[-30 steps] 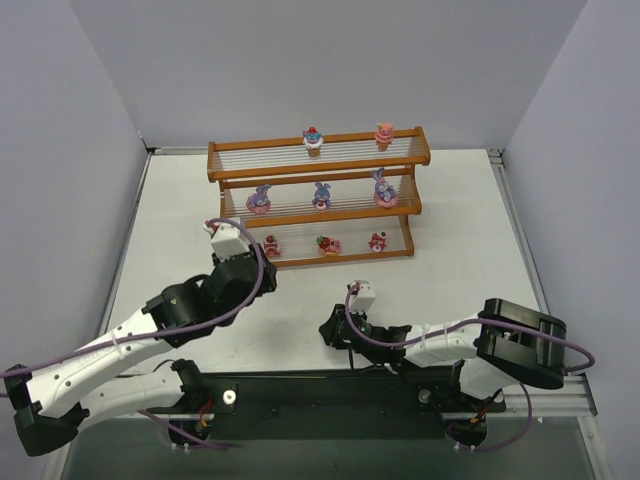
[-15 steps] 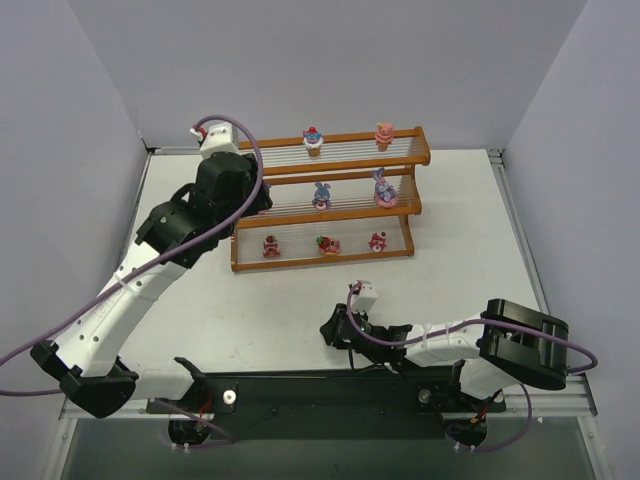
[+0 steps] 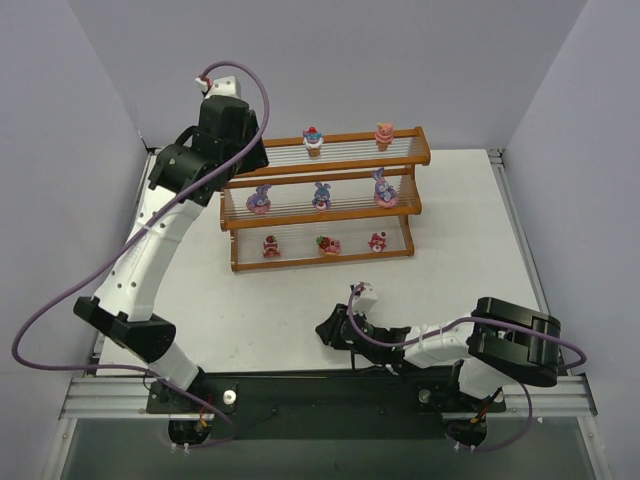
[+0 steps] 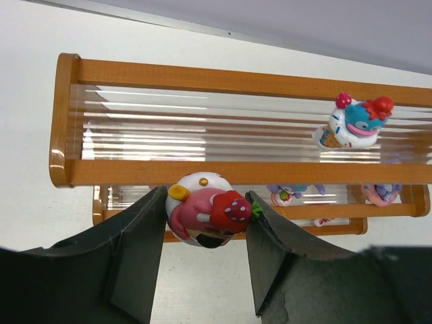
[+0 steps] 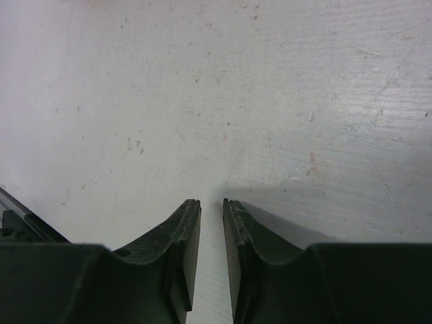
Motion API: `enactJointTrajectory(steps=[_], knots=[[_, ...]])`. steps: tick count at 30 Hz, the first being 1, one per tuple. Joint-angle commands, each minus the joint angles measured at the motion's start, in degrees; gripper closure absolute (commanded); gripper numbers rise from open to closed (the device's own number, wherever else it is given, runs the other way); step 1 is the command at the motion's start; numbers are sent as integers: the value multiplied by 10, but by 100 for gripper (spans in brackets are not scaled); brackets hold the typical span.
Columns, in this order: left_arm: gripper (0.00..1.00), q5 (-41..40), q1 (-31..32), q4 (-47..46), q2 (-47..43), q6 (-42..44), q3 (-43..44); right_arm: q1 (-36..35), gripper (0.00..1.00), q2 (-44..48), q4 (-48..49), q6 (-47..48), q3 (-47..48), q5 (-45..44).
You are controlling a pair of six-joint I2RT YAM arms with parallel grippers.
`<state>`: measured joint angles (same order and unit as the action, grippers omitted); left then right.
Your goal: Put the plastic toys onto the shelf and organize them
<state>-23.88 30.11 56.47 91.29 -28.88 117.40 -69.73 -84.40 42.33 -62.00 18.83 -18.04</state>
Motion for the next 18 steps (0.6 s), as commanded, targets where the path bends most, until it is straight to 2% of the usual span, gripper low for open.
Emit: enactJointTrajectory(steps=[1, 8, 12, 18], knots=[[91, 37, -36, 22, 28, 27, 59, -6, 77, -18, -8, -9, -28, 14], [91, 79, -67, 42, 101, 50, 127, -28, 77, -7, -30, -6, -25, 2], [91, 103, -86, 78, 147, 58, 196, -36, 77, 3, -43, -10, -24, -3], [91, 142, -110, 74, 172, 69, 208, -45, 77, 10, -58, -15, -20, -13]])
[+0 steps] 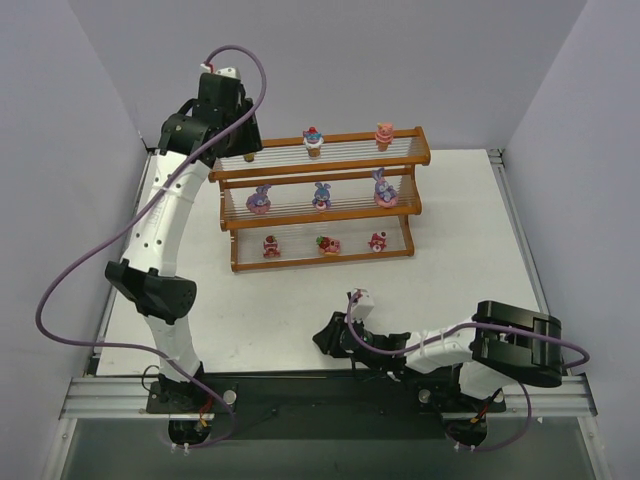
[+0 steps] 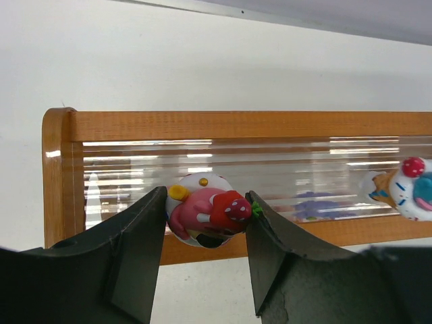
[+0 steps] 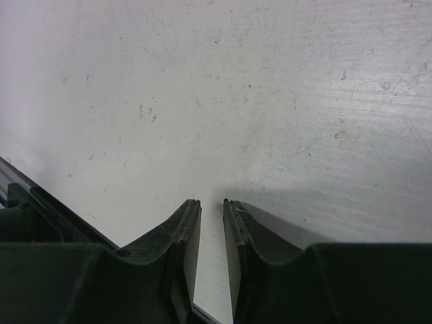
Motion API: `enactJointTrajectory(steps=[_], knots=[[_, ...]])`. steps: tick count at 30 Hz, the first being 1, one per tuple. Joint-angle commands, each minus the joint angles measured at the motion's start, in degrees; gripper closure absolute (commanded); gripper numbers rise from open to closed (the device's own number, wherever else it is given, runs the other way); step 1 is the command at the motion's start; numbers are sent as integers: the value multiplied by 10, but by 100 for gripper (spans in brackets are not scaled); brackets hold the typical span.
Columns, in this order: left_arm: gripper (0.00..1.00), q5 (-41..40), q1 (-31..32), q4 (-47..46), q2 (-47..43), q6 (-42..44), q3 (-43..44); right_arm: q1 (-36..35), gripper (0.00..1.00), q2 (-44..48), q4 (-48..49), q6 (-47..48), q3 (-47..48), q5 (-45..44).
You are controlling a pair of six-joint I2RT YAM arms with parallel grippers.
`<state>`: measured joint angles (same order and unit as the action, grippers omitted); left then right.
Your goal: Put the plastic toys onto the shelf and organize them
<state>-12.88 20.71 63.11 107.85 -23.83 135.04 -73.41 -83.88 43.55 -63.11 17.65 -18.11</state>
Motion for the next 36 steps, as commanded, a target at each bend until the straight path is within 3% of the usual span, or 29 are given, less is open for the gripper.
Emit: enactJointTrajectory(steps=[1, 21, 36], knots=[[91, 32, -17, 6, 6, 20, 28, -9, 77, 6, -72, -5, -9, -16], [79, 72, -37, 10, 19, 19, 12, -13, 77, 15, -102, -1, 5, -28], [55, 71, -35, 6, 18, 25, 15, -14, 77, 6, -95, -2, 6, -27]])
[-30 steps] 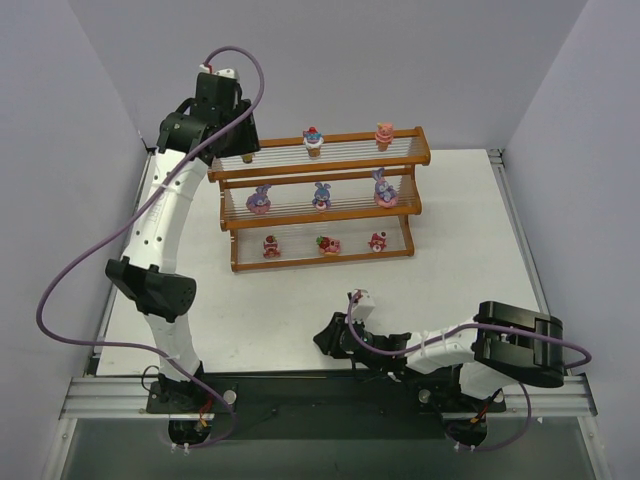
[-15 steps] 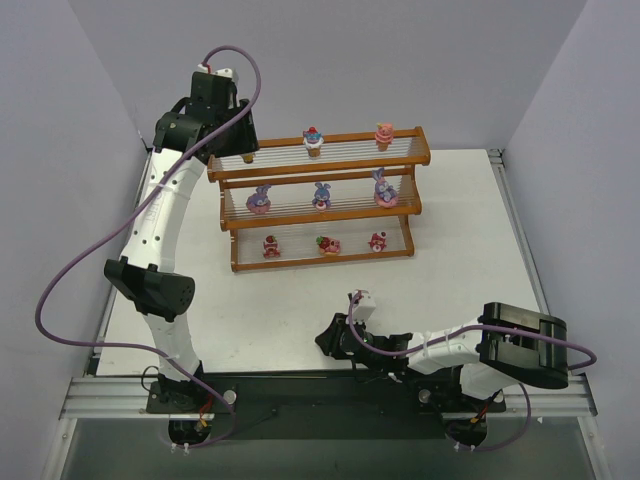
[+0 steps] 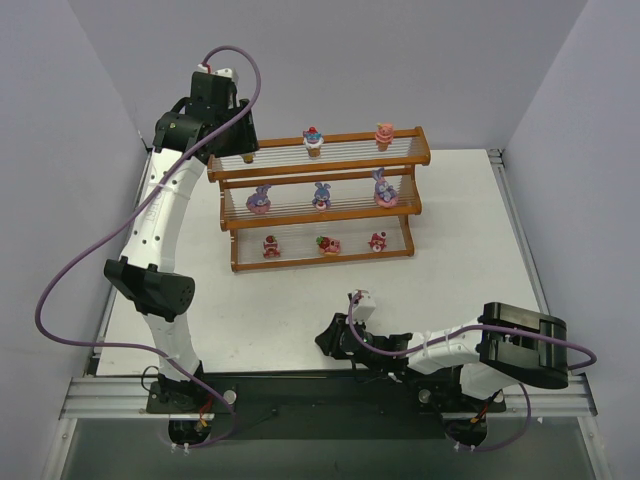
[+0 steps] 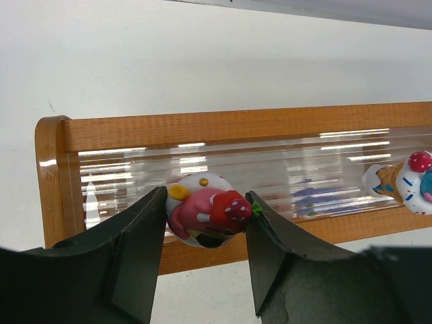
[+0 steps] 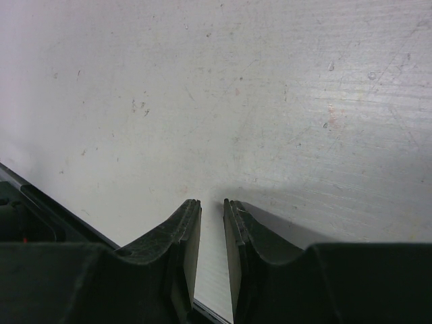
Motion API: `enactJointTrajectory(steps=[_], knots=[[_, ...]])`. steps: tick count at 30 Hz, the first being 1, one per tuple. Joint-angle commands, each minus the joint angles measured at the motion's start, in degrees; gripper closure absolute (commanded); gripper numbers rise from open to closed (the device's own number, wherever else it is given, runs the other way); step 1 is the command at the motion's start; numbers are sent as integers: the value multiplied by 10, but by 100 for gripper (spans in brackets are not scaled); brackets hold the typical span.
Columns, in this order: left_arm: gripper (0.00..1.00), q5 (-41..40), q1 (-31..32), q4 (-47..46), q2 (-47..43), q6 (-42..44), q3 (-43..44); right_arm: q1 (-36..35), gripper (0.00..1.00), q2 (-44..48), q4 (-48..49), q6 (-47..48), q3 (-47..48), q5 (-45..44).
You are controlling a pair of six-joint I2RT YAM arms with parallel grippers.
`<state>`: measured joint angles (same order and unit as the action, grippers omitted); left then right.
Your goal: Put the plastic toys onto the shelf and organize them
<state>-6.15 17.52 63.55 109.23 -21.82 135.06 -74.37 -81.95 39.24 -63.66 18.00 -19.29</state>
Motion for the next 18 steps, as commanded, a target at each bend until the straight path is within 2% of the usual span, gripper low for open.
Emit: enactJointTrajectory(steps=[1, 10, 18], knots=[[54, 4, -4, 2, 6, 5, 15, -4, 77, -14, -51, 4, 3, -15], [41, 6, -2, 1, 6, 5, 17, -4, 77, -19, -50, 5, 5, -14], [35, 5, -2, 0, 2, 6, 17, -4, 77, -19, -49, 4, 5, -14]])
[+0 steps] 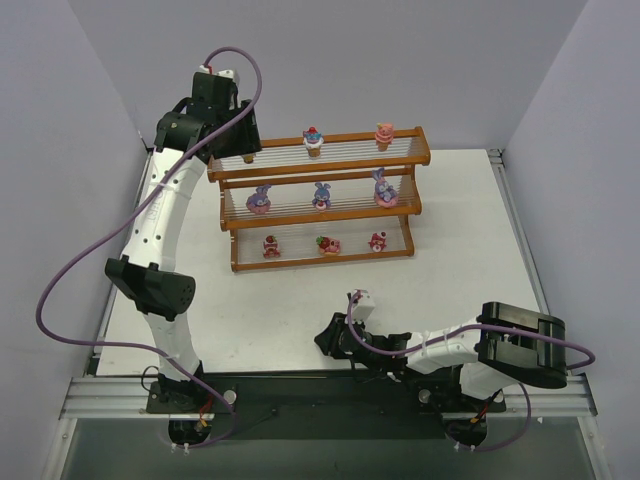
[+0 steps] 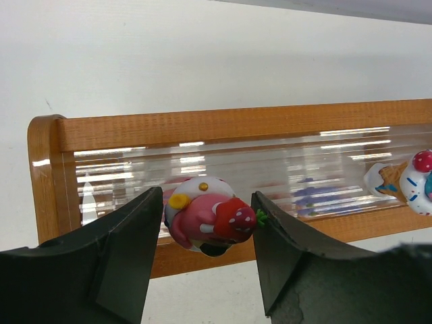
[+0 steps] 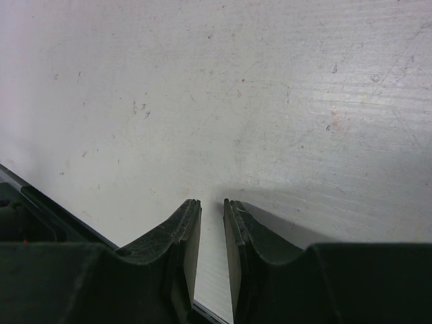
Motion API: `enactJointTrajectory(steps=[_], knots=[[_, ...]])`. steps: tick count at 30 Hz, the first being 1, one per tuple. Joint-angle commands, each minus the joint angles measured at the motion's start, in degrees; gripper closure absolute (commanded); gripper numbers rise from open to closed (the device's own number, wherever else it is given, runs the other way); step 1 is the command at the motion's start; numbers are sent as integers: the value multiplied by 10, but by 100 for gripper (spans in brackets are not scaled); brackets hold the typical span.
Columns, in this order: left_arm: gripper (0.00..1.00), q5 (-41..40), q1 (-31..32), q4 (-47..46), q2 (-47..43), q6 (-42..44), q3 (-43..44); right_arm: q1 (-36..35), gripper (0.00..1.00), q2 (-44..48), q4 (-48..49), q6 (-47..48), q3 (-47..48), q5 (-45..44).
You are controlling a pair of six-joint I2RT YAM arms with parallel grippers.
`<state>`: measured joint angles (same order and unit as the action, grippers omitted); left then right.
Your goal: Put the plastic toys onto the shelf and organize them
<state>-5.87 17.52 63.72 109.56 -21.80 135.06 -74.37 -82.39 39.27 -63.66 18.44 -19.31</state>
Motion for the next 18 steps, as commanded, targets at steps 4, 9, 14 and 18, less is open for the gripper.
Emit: enactJointTrajectory(steps=[4, 9, 14, 18], knots=[[34, 1, -2, -1, -1, 6, 19, -5, 77, -15, -49, 3, -2, -13], [28, -3, -2, 1, -4, 6, 24, -4, 77, -13, -49, 3, -2, -14], [23, -10, -2, 3, -9, 6, 27, -4, 76, -13, -49, 3, -2, -15], [15, -12, -2, 2, -18, 4, 34, -5, 76, -11, -55, -5, -2, -17]])
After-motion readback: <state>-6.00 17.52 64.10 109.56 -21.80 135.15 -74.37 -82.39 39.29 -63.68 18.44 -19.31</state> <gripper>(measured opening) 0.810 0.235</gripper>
